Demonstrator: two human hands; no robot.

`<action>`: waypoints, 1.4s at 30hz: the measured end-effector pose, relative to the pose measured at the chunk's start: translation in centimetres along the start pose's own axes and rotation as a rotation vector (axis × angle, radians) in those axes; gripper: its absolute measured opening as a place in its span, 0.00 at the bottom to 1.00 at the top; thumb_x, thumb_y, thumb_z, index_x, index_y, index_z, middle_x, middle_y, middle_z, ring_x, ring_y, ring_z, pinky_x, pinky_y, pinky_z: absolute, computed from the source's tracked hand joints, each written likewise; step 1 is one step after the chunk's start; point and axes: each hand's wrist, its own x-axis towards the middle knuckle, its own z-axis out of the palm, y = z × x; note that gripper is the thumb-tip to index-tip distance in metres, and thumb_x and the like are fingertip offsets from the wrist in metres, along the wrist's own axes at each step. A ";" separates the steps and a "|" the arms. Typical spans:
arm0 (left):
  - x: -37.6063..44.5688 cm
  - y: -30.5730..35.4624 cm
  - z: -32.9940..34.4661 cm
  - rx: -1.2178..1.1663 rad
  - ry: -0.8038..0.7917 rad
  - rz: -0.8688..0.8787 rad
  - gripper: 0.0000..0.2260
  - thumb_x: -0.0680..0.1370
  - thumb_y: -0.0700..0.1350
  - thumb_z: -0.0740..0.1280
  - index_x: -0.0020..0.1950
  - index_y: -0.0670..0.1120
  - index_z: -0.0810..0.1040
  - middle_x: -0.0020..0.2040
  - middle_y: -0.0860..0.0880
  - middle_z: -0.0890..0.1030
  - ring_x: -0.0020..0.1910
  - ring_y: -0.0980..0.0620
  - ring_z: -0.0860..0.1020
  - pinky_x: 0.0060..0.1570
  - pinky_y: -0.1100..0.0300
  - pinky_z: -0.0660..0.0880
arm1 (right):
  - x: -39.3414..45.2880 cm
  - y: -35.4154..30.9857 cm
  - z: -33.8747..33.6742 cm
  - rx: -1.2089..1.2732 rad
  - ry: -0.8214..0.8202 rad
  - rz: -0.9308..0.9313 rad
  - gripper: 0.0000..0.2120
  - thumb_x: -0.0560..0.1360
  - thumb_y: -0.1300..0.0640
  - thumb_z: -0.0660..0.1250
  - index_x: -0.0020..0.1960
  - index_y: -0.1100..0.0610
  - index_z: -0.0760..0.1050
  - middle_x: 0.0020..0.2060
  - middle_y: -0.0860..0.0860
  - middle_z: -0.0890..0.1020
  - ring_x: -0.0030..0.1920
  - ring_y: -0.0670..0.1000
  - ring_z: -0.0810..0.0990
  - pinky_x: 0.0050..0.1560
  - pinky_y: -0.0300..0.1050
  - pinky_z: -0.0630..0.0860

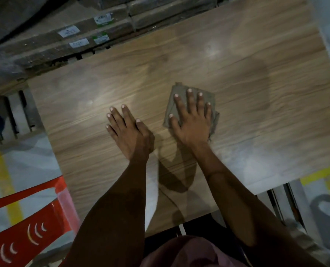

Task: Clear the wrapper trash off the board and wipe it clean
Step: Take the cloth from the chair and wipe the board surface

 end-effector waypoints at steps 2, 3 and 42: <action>-0.1 0.1 0.0 0.003 0.011 0.000 0.30 0.82 0.52 0.55 0.84 0.49 0.53 0.85 0.43 0.50 0.84 0.43 0.47 0.81 0.41 0.44 | -0.2 0.6 -0.2 -0.013 0.017 0.086 0.32 0.82 0.36 0.54 0.84 0.42 0.53 0.84 0.53 0.54 0.83 0.63 0.51 0.80 0.66 0.50; -0.2 0.2 0.0 0.001 0.017 0.001 0.30 0.82 0.52 0.56 0.84 0.49 0.54 0.85 0.43 0.50 0.84 0.43 0.47 0.81 0.41 0.44 | -0.5 0.3 -0.1 -0.017 0.021 0.120 0.33 0.82 0.36 0.53 0.84 0.43 0.53 0.84 0.53 0.53 0.83 0.63 0.51 0.80 0.66 0.50; -0.7 -0.7 0.4 -0.013 0.097 0.143 0.31 0.78 0.55 0.58 0.79 0.43 0.66 0.82 0.41 0.62 0.82 0.40 0.56 0.80 0.38 0.49 | -17.6 0.0 1.7 -0.013 0.036 0.094 0.32 0.80 0.36 0.57 0.82 0.41 0.59 0.84 0.51 0.58 0.83 0.61 0.55 0.80 0.64 0.53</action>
